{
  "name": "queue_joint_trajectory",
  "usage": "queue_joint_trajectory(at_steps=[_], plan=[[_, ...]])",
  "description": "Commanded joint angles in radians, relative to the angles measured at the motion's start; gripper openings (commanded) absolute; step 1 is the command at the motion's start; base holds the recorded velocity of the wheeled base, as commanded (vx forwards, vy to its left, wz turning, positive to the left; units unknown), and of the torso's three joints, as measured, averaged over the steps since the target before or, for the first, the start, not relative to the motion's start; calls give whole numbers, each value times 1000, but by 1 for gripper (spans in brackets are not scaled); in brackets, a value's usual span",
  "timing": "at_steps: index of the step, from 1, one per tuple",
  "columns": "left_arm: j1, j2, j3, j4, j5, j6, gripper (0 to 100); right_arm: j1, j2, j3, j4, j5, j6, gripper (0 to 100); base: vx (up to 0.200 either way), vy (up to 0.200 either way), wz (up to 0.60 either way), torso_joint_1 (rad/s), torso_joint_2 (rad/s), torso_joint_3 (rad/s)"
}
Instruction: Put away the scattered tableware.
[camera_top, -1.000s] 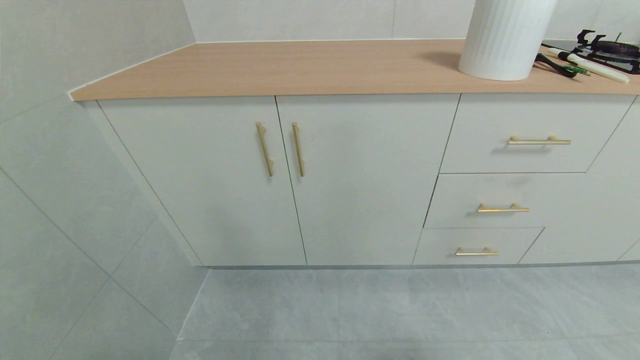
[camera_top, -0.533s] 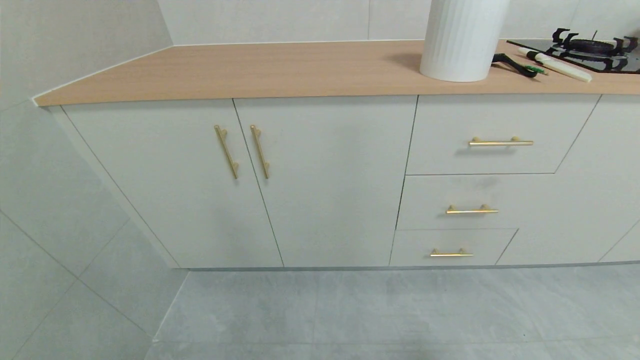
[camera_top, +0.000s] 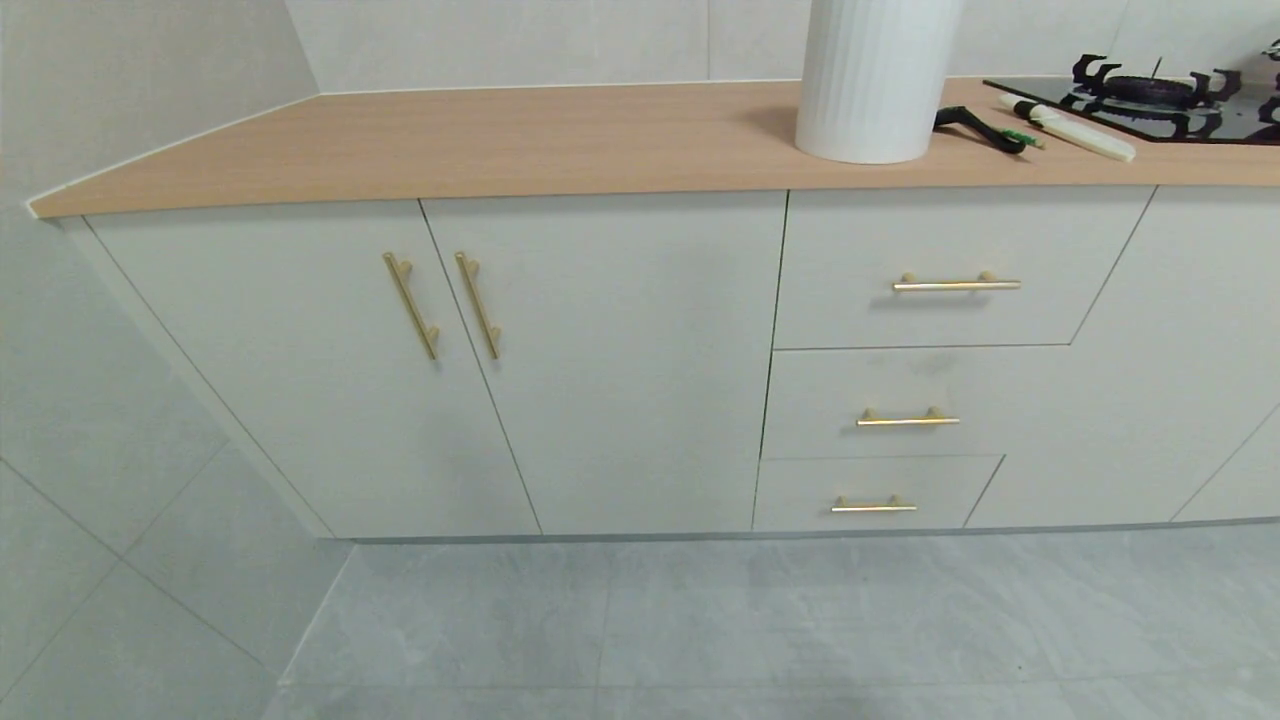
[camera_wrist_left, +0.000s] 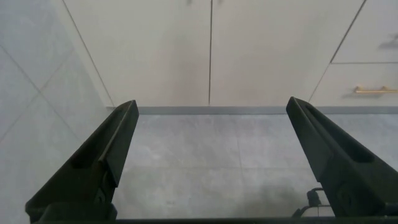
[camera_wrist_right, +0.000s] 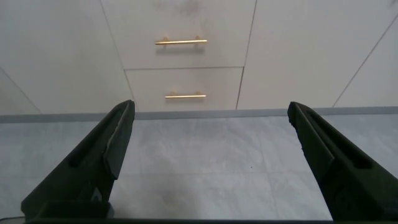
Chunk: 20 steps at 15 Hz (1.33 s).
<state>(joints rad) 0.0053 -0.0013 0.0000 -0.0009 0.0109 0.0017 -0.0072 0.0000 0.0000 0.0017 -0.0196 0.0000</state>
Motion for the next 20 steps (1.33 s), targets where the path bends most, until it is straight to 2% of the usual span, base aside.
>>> queue_joint_trajectory(at_steps=[1,11,16,20], plan=[[1,1,0,1,0,0,100,0,2,0,0,0,0,100,200,0,0,2,2,2],[1,1,0,1,0,0,100,0,2,0,0,0,0,100,200,0,0,1,3,3],[1,1,0,1,0,3,100,0,2,0,0,0,0,100,0,0,0,0,0,0],[1,1,0,-1,0,1,100,0,2,0,0,0,0,100,0,-200,0,6,2,2]])
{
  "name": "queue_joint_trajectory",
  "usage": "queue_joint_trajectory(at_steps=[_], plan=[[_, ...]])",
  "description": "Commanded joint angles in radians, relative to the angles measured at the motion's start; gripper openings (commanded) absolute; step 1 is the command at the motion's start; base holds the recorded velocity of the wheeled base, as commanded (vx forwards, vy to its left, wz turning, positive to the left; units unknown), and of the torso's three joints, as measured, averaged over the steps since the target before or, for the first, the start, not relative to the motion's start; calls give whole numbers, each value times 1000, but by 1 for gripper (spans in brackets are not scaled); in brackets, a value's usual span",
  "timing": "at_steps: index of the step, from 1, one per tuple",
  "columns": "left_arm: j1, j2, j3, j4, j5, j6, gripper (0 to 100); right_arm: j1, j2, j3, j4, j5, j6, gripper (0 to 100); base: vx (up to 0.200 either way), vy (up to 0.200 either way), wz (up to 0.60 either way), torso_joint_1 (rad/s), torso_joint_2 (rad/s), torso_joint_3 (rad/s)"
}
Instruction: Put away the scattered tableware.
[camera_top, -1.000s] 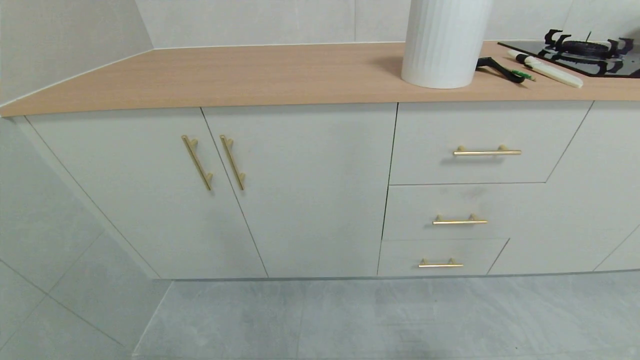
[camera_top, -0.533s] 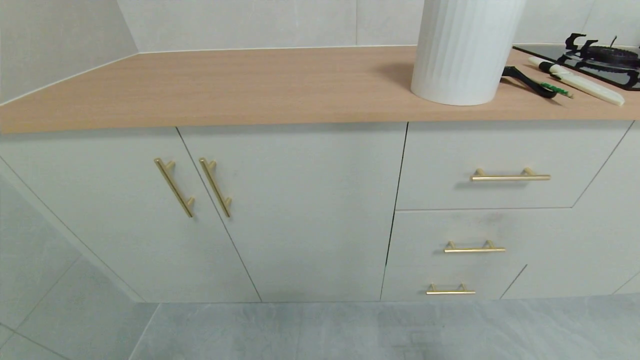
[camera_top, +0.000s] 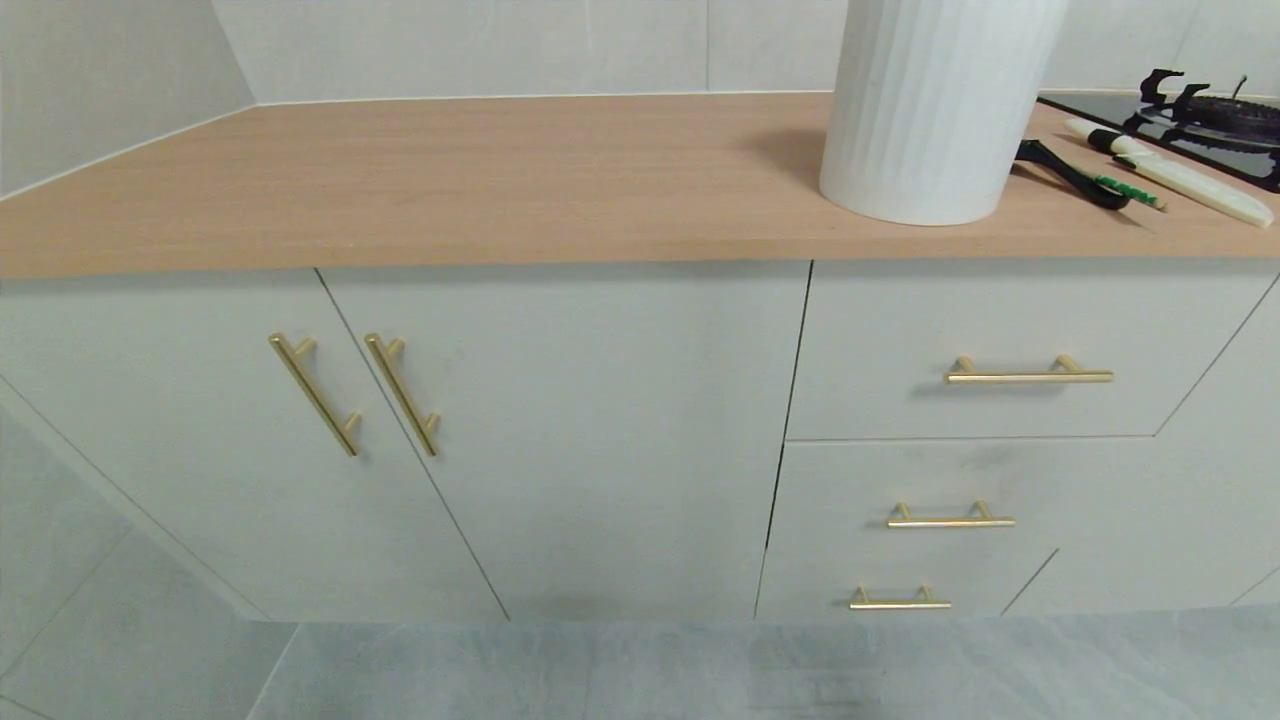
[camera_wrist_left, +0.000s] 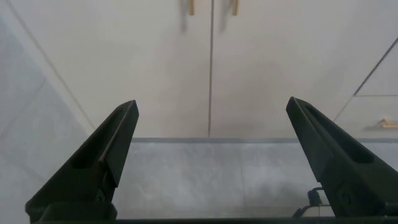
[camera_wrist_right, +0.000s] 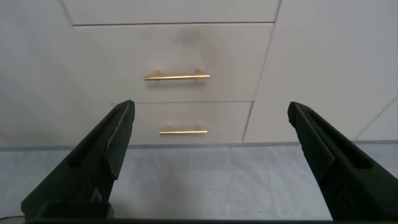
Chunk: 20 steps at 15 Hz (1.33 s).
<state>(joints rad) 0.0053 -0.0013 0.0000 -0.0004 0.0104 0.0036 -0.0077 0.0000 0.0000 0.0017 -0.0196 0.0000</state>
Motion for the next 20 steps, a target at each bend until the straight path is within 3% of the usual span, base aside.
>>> queue_joint_trajectory(at_steps=[1,8,12,20], plan=[[1,1,0,-1,0,-2,100,0,2,0,0,0,0,100,0,0,0,0,0,0],[1,1,0,0,0,-2,100,0,2,0,0,0,-2,100,0,0,0,0,0,0],[1,1,0,-1,0,-4,100,0,3,0,0,0,-2,100,-200,0,0,2,4,1],[1,1,0,0,2,-2,100,0,2,0,-2,0,-26,100,0,0,0,0,0,0]])
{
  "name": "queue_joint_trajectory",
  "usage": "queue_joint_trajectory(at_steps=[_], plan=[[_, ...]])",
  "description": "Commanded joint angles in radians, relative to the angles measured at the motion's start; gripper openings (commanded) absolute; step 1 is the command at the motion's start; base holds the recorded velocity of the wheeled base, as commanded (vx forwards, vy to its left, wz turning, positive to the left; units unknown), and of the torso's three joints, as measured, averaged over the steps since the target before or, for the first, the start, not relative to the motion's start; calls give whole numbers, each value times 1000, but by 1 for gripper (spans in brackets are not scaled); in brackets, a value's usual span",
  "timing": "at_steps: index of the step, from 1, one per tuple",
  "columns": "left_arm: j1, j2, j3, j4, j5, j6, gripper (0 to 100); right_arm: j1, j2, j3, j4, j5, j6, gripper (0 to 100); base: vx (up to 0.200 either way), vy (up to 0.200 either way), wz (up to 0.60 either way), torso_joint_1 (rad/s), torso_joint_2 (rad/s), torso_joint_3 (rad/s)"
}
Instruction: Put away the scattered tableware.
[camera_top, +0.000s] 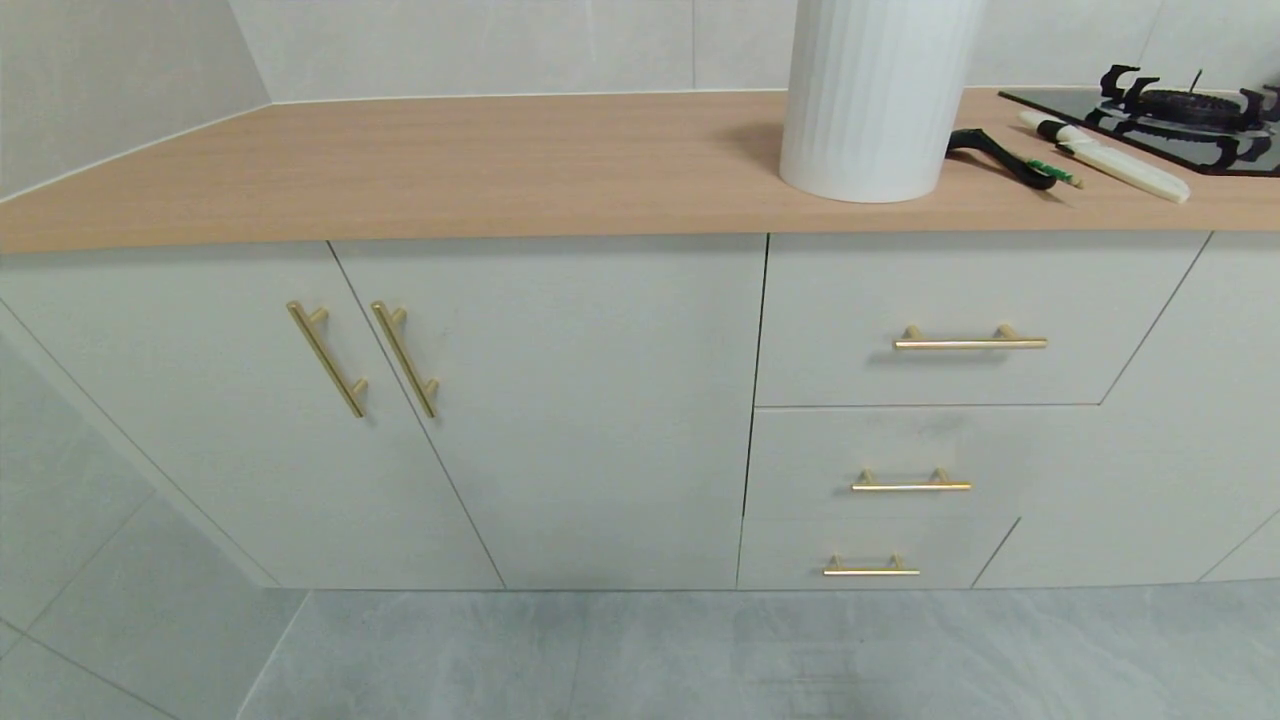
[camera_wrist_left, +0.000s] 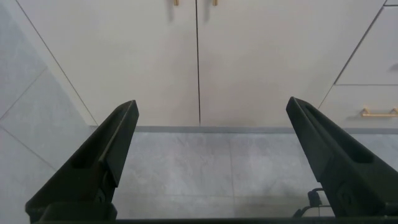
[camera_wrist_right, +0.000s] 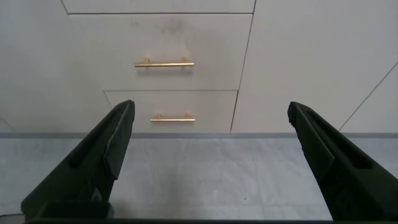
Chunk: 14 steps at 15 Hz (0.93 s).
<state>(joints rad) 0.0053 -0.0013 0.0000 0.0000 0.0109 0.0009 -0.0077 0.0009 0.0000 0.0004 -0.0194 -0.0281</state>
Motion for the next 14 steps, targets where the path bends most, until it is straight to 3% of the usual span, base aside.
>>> queue_joint_trajectory(at_steps=[1,3,5,9,14], plan=[[1,1,0,0,0,1,100,0,1,-18,-16,1,-6,100,0,0,0,0,0,0],[1,1,0,0,0,1,100,25,64,-175,-19,19,27,100,0,0,0,0,0,0],[1,1,0,0,0,1,100,71,208,-239,35,62,25,100,0,0,0,0,0,0],[1,1,0,0,0,-1,100,89,519,-259,38,136,25,100,0,0,0,0,0,0],[1,1,0,-2,0,1,100,109,596,-256,41,148,23,100,0,0,0,0,0,0]])
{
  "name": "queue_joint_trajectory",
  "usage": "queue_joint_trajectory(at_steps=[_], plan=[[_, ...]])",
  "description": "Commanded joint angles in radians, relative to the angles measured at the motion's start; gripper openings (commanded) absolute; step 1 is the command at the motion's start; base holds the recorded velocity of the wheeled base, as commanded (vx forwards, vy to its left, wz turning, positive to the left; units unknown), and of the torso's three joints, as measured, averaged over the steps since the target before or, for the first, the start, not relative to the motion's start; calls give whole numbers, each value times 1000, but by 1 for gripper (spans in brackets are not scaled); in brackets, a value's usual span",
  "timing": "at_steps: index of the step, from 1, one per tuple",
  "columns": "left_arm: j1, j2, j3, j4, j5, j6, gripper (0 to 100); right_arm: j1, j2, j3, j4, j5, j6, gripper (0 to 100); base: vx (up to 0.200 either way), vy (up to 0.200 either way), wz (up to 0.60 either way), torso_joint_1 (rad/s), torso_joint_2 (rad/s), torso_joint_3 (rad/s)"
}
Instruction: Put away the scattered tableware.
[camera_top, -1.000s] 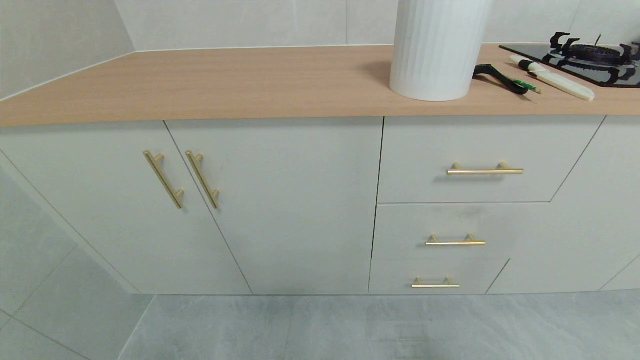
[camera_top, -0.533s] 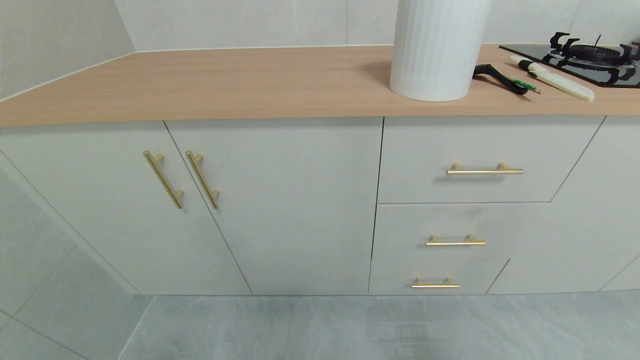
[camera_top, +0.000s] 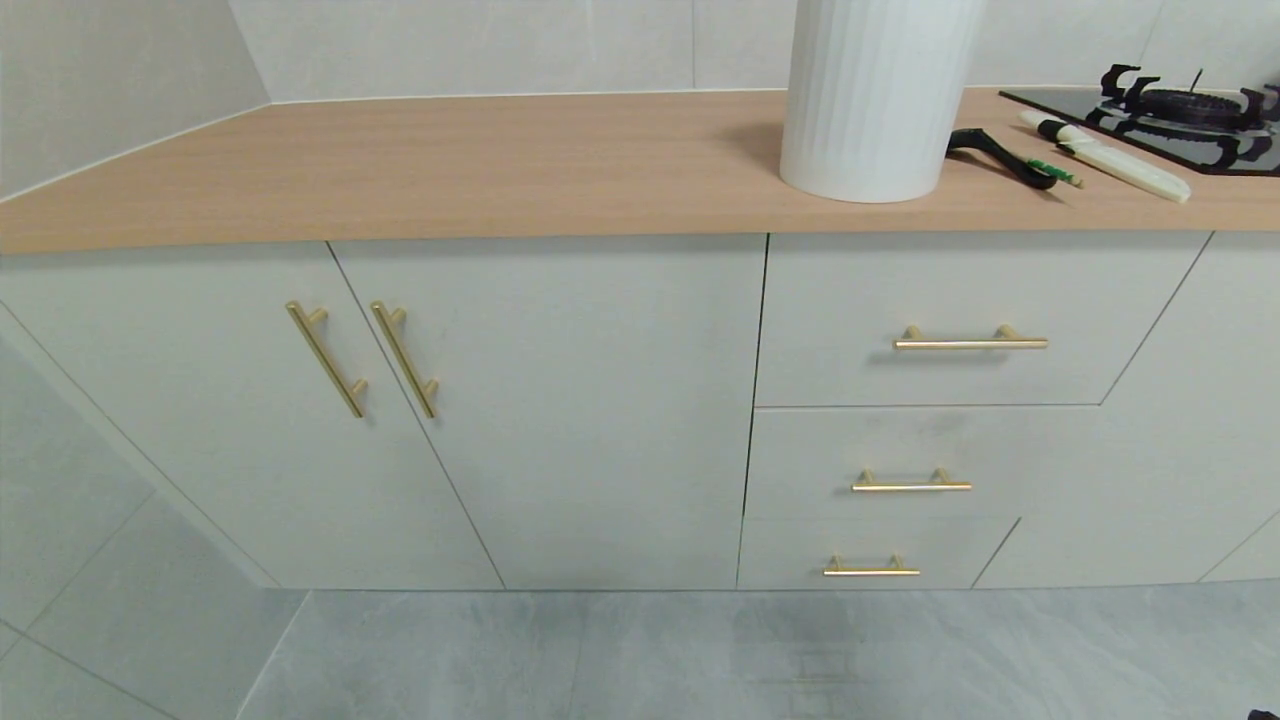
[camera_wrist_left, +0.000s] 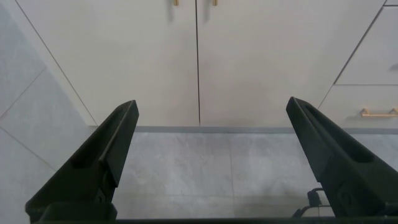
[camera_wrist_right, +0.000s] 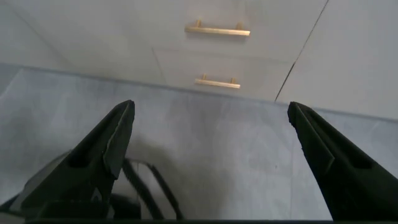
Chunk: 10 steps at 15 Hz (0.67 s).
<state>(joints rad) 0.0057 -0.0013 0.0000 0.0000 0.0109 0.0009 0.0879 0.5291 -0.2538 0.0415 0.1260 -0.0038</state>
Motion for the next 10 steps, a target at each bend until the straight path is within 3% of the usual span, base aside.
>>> queue_joint_trajectory(at_steps=[1,3,5,10], plan=[[0,1,0,0,1,-1,100,20,103,-4,-3,3,-1,100,0,0,0,0,0,0],[0,1,0,0,1,1,100,41,226,-30,-31,4,-1,100,0,0,0,0,0,0],[0,1,0,0,1,1,100,49,430,-53,-146,6,-1,100,0,0,0,0,0,0],[0,1,0,0,1,-1,100,47,919,-82,-555,4,-1,100,0,0,0,0,0,0]])
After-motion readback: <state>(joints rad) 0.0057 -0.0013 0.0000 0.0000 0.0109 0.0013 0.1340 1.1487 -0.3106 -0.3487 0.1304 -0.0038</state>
